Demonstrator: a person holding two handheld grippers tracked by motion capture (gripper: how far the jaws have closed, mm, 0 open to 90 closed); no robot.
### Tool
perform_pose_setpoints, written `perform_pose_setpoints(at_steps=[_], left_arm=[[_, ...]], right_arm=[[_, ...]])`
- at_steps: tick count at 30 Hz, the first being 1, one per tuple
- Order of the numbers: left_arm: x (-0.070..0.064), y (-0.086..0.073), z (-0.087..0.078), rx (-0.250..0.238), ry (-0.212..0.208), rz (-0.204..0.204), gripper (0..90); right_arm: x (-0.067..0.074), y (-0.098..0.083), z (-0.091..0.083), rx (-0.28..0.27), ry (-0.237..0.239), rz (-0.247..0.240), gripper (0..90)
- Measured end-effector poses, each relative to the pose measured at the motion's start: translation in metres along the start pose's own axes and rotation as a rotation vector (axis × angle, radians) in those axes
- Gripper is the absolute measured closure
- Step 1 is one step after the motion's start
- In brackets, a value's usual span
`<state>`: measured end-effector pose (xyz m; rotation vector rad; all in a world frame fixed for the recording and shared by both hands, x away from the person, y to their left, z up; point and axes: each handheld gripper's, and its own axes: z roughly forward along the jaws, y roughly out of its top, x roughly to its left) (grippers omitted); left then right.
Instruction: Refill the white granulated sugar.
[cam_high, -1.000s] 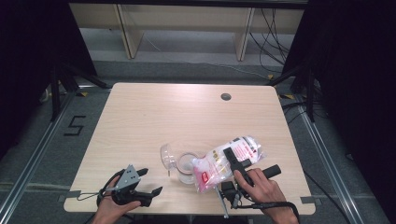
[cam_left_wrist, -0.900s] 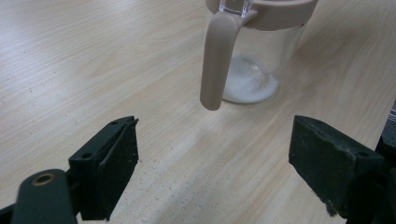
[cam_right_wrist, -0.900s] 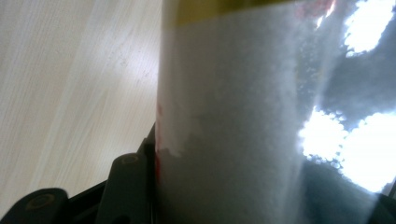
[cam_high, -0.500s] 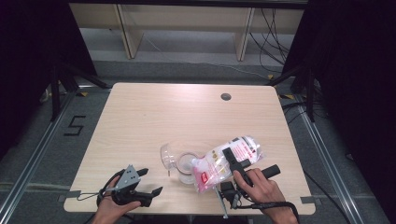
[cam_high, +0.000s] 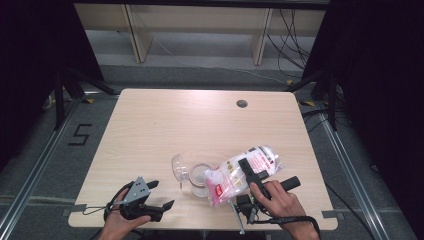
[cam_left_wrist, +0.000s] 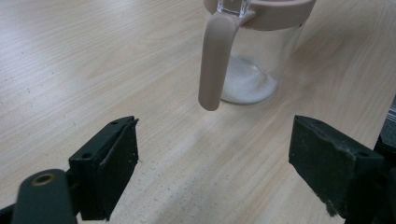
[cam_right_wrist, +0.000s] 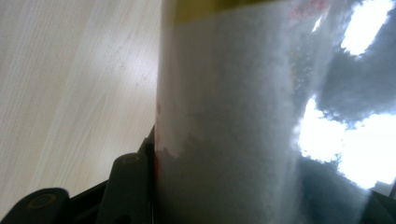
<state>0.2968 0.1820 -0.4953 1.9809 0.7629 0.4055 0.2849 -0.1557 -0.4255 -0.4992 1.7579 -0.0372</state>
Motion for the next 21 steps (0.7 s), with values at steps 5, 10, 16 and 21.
perform_pose_setpoints(at_steps=[5, 10, 16, 21], left_arm=[[0.0001, 0.0000, 0.0003, 0.006, -0.001, 0.005, 15.4], [-0.0008, -0.0003, 0.0002, 0.002, 0.000, -0.013, 15.4], [-0.0017, -0.0004, 0.0001, 0.007, 0.001, -0.022, 15.4], [0.0009, 0.0008, -0.0003, 0.007, 0.003, 0.018, 15.4]], right_arm=[[0.0015, -0.0036, -0.0015, 0.019, 0.003, 0.011, 53.2], [0.0004, -0.0035, -0.0017, 0.022, 0.012, 0.009, 53.3], [0.0010, -0.0016, -0.0018, 0.009, 0.014, 0.017, 53.5], [-0.0036, -0.0042, -0.0019, 0.008, 0.003, -0.042, 53.6]])
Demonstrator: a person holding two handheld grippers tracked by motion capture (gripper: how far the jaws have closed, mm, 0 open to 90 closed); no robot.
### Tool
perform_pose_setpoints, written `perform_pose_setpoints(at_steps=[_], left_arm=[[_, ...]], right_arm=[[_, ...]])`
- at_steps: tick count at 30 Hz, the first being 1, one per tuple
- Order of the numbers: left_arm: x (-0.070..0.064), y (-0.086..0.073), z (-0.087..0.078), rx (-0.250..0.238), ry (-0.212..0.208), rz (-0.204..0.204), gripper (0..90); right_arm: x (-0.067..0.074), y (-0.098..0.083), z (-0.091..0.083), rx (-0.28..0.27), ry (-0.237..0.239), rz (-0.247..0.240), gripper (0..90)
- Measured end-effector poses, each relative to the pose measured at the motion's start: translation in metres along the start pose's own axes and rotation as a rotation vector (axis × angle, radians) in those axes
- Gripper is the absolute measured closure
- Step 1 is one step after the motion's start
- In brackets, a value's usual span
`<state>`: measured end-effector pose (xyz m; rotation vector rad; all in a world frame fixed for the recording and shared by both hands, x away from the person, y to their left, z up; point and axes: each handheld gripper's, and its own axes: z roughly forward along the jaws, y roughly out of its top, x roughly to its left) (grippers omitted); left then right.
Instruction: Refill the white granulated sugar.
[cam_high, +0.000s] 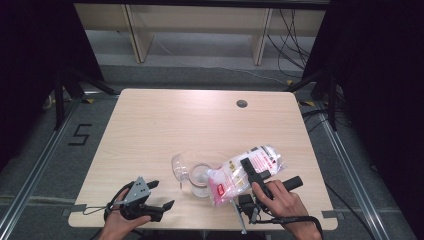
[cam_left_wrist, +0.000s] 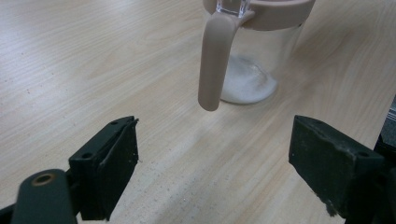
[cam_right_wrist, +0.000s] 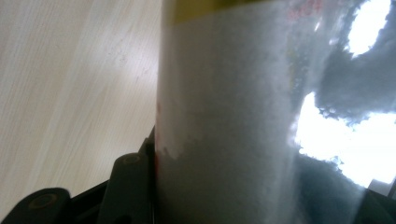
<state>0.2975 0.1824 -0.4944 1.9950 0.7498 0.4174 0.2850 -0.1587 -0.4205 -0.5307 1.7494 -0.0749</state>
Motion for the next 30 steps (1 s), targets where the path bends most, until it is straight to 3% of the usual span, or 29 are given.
perform_pose_setpoints(at_steps=[1, 2, 5, 6, 10, 13, 14, 15, 16, 17, 22, 23, 25, 26, 28, 29, 30], left_arm=[[-0.0003, -0.0002, 0.0002, -0.003, -0.001, -0.004, 15.4], [-0.0027, -0.0012, 0.0005, 0.000, -0.004, -0.040, 15.4], [-0.0019, -0.0009, 0.0001, 0.001, -0.001, -0.028, 15.4], [0.0001, -0.0003, -0.0001, 0.001, -0.001, 0.001, 15.4], [-0.0008, -0.0008, 0.0004, -0.006, -0.004, -0.019, 15.4], [-0.0023, -0.0010, 0.0006, -0.001, -0.003, -0.039, 15.4], [-0.0022, -0.0010, 0.0003, 0.002, 0.000, -0.035, 15.4], [-0.0022, -0.0009, 0.0002, 0.002, 0.001, -0.035, 15.4], [-0.0024, -0.0010, 0.0002, 0.002, 0.000, -0.037, 15.4], [-0.0002, -0.0003, -0.0001, 0.001, -0.001, -0.001, 15.4], [-0.0005, -0.0002, -0.0002, -0.004, -0.004, -0.010, 15.4], [-0.0007, -0.0003, -0.0001, -0.004, -0.004, -0.012, 15.4], [-0.0006, -0.0003, 0.0002, -0.002, -0.004, -0.009, 15.4], [-0.0022, -0.0008, 0.0002, 0.002, 0.001, -0.035, 15.4], [-0.0003, -0.0001, -0.0001, 0.000, -0.001, -0.004, 15.4], [-0.0003, 0.0000, -0.0002, -0.002, -0.002, -0.006, 15.4], [-0.0010, -0.0001, 0.0000, -0.009, -0.005, -0.017, 15.4]], right_arm=[[0.0014, -0.0001, -0.0001, 0.005, 0.007, 0.017, 53.6], [0.0016, 0.0001, -0.0003, 0.008, 0.011, 0.021, 53.6], [0.0027, 0.0004, -0.0006, 0.014, 0.013, 0.028, 53.7], [0.0017, 0.0003, -0.0007, 0.013, 0.010, 0.016, 53.7], [0.0012, -0.0007, 0.0002, 0.008, 0.009, 0.007, 53.8], [0.0024, -0.0011, -0.0008, 0.015, 0.010, 0.028, 53.9], [0.0033, -0.0012, -0.0010, 0.017, 0.012, 0.044, 53.9], [0.0002, -0.0008, -0.0003, 0.003, 0.006, 0.005, 53.9], [0.0013, -0.0007, -0.0006, 0.005, 0.009, 0.020, 53.9], [0.0029, -0.0007, -0.0016, 0.012, 0.011, 0.041, 53.9], [0.0024, -0.0007, -0.0010, 0.016, 0.011, 0.032, 54.0], [0.0004, -0.0005, -0.0004, 0.010, 0.010, -0.001, 54.1], [0.0001, 0.0001, -0.0002, 0.007, 0.004, -0.012, 54.1], [0.0028, 0.0008, -0.0014, 0.024, 0.020, 0.019, 54.1], [0.0013, 0.0029, -0.0017, 0.005, 0.011, 0.010, 54.2], [0.0014, 0.0035, -0.0017, -0.015, 0.000, 0.029, 54.2], [0.0000, 0.0037, -0.0012, -0.025, -0.003, 0.017, 54.3]])
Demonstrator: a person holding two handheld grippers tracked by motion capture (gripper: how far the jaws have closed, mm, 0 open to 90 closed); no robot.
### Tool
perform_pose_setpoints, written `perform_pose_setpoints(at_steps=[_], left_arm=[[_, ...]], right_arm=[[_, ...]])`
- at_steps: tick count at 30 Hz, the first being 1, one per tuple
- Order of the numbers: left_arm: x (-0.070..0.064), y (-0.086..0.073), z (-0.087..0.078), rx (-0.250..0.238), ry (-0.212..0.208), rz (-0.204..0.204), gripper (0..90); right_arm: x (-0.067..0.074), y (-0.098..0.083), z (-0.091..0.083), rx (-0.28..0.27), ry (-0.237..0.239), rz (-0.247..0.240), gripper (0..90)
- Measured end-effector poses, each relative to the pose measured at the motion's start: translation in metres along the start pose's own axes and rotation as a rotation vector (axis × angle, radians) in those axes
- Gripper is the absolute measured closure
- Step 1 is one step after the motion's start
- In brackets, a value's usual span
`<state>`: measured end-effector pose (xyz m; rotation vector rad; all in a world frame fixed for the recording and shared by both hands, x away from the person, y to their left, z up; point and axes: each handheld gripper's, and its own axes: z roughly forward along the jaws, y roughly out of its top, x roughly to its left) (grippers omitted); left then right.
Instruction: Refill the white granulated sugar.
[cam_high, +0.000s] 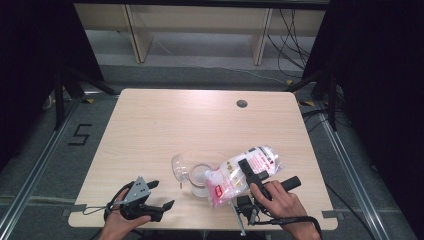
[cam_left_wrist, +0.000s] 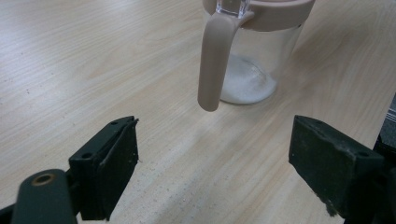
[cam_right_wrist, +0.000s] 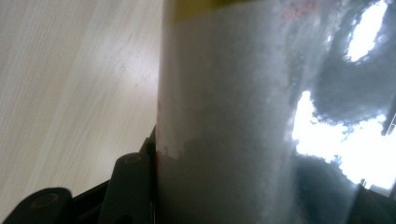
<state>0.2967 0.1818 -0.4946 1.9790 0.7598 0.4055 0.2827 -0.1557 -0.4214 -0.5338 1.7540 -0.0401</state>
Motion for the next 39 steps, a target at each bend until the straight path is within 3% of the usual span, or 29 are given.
perform_pose_setpoints(at_steps=[3, 4, 7, 8, 9, 10, 12, 14, 15, 16, 21, 22, 24, 26, 27, 29, 30, 32, 33, 34, 38, 39], left_arm=[[-0.0003, 0.0001, -0.0002, -0.006, -0.002, -0.003, 15.4], [-0.0004, 0.0002, -0.0002, -0.006, -0.003, -0.003, 15.4], [-0.0003, 0.0002, 0.0001, -0.005, -0.004, -0.003, 15.4], [-0.0002, 0.0004, -0.0001, 0.001, -0.001, 0.001, 15.4], [-0.0003, 0.0004, 0.0003, -0.004, -0.003, 0.001, 15.4], [-0.0005, 0.0006, -0.0001, -0.001, -0.004, 0.001, 15.4], [-0.0002, 0.0010, -0.0010, 0.002, 0.003, 0.008, 15.4], [-0.0018, 0.0003, -0.0010, 0.000, -0.001, -0.027, 15.4], [-0.0016, 0.0002, -0.0010, -0.001, 0.000, -0.026, 15.4], [0.0002, 0.0006, -0.0004, -0.008, -0.003, 0.000, 15.4], [0.0006, 0.0012, -0.0011, 0.006, -0.001, 0.018, 15.4], [-0.0001, 0.0012, -0.0013, 0.005, 0.002, 0.012, 15.4], [-0.0002, 0.0009, -0.0011, 0.000, -0.003, 0.001, 15.4], [0.0000, 0.0010, -0.0010, 0.001, -0.003, 0.005, 15.4], [-0.0001, 0.0010, -0.0008, 0.001, -0.002, 0.005, 15.4], [-0.0001, 0.0010, -0.0005, 0.004, -0.008, 0.006, 15.4], [-0.0003, 0.0009, -0.0004, 0.003, -0.003, 0.008, 15.4], [-0.0003, 0.0008, -0.0004, 0.002, -0.003, 0.008, 15.4], [-0.0002, 0.0009, -0.0005, 0.002, -0.006, 0.006, 15.4], [-0.0002, 0.0009, -0.0006, 0.002, -0.007, 0.004, 15.4], [-0.0002, 0.0009, -0.0008, 0.002, -0.004, 0.008, 15.4], [-0.0001, 0.0010, -0.0008, 0.004, -0.008, 0.007, 15.4]], right_arm=[[0.0006, -0.0007, 0.0001, 0.021, 0.005, -0.005, 54.5], [0.0033, -0.0018, -0.0006, 0.036, 0.010, 0.034, 54.6], [-0.0007, -0.0023, -0.0009, 0.039, 0.016, -0.025, 54.7], [0.0011, -0.0021, -0.0008, 0.036, 0.019, 0.002, 54.8], [-0.0001, -0.0011, -0.0014, 0.023, 0.013, -0.009, 54.9], [0.0026, -0.0010, -0.0015, 0.015, 0.011, 0.025, 55.0], [-0.0001, 0.0005, 0.0000, 0.000, 0.002, -0.010, 55.3], [0.0022, -0.0005, 0.0001, 0.014, 0.011, 0.014, 55.5], [0.0021, -0.0009, -0.0004, 0.020, 0.009, 0.013, 55.6], [0.0024, -0.0017, -0.0002, 0.019, 0.015, 0.012, 55.7], [0.0018, -0.0009, -0.0012, 0.009, 0.007, 0.012, 56.4], [0.0005, -0.0009, -0.0010, 0.002, 0.009, -0.001, 56.5], [0.0019, -0.0019, -0.0015, 0.007, 0.007, 0.034, 56.7], [0.0005, -0.0040, -0.0019, 0.006, 0.003, 0.018, 57.0], [0.0023, -0.0041, -0.0020, 0.013, 0.007, 0.044, 57.2], [0.0032, -0.0040, -0.0027, 0.016, 0.005, 0.051, 57.6], [0.0011, -0.0036, -0.0022, 0.004, 0.005, 0.019, 57.7], [0.0032, -0.0029, -0.0021, 0.004, 0.013, 0.036, 57.9], [0.0017, -0.0022, -0.0012, -0.009, 0.001, 0.012, 58.1], [0.0045, -0.0016, -0.0017, 0.001, 0.006, 0.042, 58.3], [0.0027, 0.0000, -0.0014, -0.023, -0.001, 0.013, 59.1], [0.0034, 0.0003, -0.0018, -0.020, 0.001, 0.026, 59.5]])
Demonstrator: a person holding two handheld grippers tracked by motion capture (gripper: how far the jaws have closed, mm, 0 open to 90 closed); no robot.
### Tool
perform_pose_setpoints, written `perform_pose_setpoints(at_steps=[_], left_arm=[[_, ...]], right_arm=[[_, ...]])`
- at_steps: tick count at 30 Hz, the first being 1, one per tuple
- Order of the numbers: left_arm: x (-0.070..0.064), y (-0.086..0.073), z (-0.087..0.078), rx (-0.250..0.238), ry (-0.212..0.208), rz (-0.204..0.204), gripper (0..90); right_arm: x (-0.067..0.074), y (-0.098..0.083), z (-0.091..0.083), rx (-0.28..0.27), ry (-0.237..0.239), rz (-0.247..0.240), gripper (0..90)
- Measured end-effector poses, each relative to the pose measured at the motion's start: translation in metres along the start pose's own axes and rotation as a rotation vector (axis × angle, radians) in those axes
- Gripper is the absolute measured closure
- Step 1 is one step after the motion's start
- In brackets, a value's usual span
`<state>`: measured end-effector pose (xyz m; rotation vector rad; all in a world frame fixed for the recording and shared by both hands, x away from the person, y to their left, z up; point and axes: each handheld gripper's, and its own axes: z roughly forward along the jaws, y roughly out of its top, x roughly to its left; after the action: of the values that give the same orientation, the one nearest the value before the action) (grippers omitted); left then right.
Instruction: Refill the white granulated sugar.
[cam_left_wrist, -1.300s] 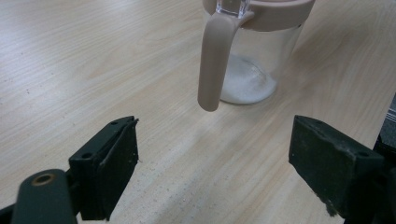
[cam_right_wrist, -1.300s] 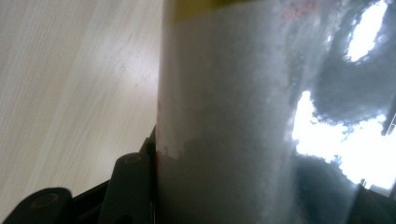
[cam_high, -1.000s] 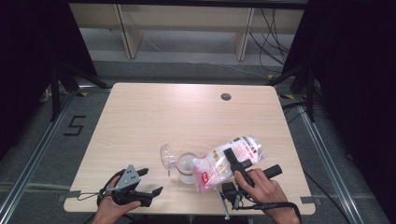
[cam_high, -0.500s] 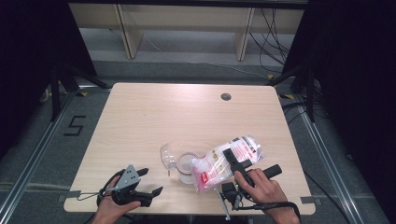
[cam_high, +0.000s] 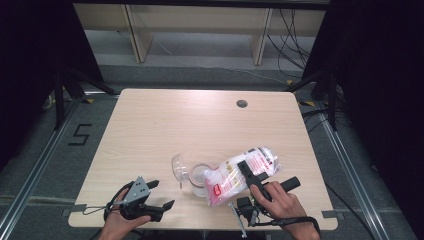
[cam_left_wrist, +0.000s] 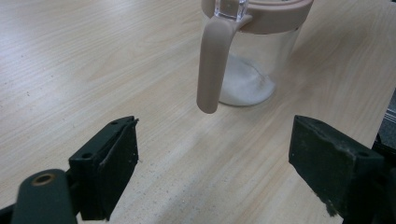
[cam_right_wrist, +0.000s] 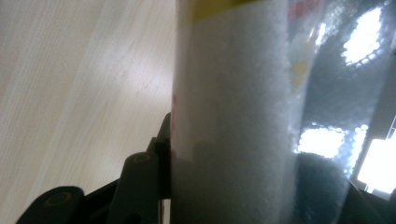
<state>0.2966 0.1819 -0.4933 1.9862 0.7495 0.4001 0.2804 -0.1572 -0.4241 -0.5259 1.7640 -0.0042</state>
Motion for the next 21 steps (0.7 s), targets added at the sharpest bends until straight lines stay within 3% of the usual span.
perform_pose_setpoints(at_steps=[4, 5, 6, 8, 9, 11, 12, 14, 15, 18, 21], left_arm=[[-0.0002, -0.0004, 0.0006, -0.003, 0.001, -0.007, 15.4], [-0.0003, -0.0007, 0.0011, -0.010, 0.001, -0.010, 15.4], [-0.0003, -0.0008, 0.0010, -0.009, 0.001, -0.012, 15.4], [-0.0002, -0.0006, 0.0007, -0.004, 0.004, -0.009, 15.4], [-0.0002, -0.0007, 0.0009, -0.004, 0.004, -0.008, 15.4], [-0.0011, -0.0009, 0.0017, -0.010, 0.004, -0.019, 15.4], [0.0005, -0.0008, 0.0004, 0.010, 0.011, -0.001, 15.4], [0.0005, -0.0008, 0.0003, 0.010, 0.012, -0.001, 15.4], [0.0015, -0.0004, 0.0001, 0.010, 0.012, 0.014, 15.4], [-0.0002, -0.0007, 0.0009, -0.004, 0.004, -0.008, 15.4], [0.0002, -0.0005, 0.0007, 0.000, 0.006, -0.003, 15.4]], right_arm=[[-0.0008, -0.0006, -0.0012, -0.004, 0.004, 0.000, 60.0], [0.0026, -0.0019, -0.0016, -0.002, -0.002, 0.048, 60.1], [0.0000, -0.0020, -0.0014, -0.010, -0.009, 0.011, 60.3], [0.0017, -0.0028, -0.0015, -0.010, -0.004, 0.037, 60.5], [0.0001, -0.0030, -0.0006, -0.024, -0.009, 0.013, 60.6], [0.0008, -0.0026, -0.0017, -0.006, 0.008, 0.017, 60.8], [0.0005, -0.0023, -0.0014, -0.013, -0.006, 0.002, 60.8], [-0.0007, -0.0020, -0.0010, -0.019, -0.012, -0.017, 60.9], [0.0002, -0.0020, -0.0015, -0.011, -0.007, -0.008, 60.9], [0.0002, -0.0021, -0.0015, -0.010, -0.002, -0.003, 61.0], [-0.0005, -0.0017, -0.0028, -0.004, -0.002, -0.005, 61.1]])
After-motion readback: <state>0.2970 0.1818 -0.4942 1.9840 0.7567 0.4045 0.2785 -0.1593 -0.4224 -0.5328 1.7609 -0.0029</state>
